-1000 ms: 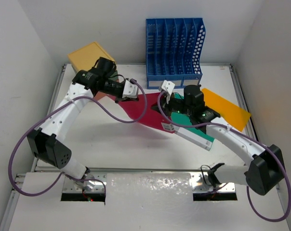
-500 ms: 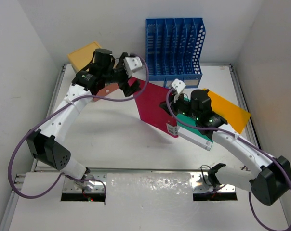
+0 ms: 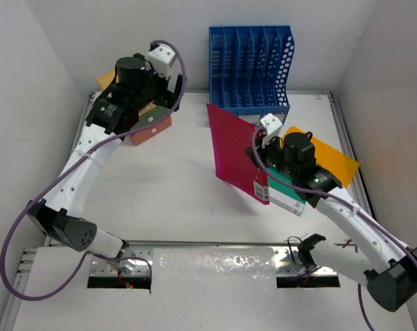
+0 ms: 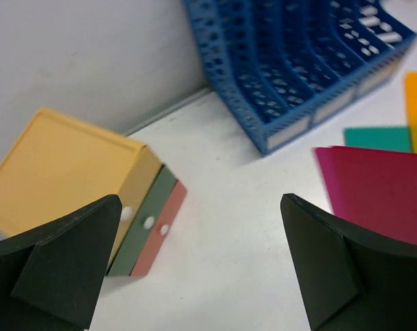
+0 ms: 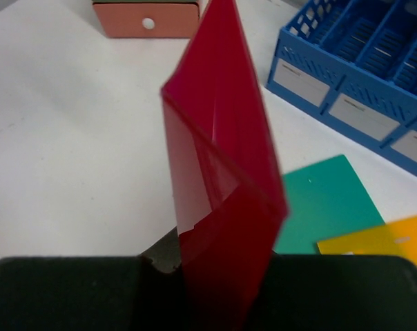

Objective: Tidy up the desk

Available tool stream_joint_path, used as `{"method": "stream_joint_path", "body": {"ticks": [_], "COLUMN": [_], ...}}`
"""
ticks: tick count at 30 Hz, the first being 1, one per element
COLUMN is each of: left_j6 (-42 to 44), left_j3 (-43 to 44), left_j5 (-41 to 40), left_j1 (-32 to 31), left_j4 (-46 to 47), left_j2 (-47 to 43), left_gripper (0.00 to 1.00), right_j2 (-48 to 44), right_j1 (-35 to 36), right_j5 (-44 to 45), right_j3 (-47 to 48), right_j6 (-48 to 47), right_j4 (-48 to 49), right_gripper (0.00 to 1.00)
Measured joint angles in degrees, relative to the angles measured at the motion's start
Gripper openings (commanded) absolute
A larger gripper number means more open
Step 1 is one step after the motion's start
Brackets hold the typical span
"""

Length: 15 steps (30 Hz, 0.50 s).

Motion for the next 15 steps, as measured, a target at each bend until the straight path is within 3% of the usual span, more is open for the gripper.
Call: {"method": "stream_joint_path", "body": {"ticks": [8,15], "left_j6": [-5.7,-6.2], "left_j3": [-3.9,-8.2], "left_j5": [-8.6,-10.7], "left_j1": [6.4,12.4], "left_j4": [2.6,5.7], "left_j2": [-6.3,-9.2], "left_gripper": [1.0,1.0], "right_j2": [-0.1,7.3], "right_j1": [-1.6,-10.7], "right_j5": [5.1,5.1], "right_j3": [10.7,26.9], "right_j6": [0.0,0.5], "right_j4": [-11.1,-13.6], "right_gripper": [0.0,0.0]}}
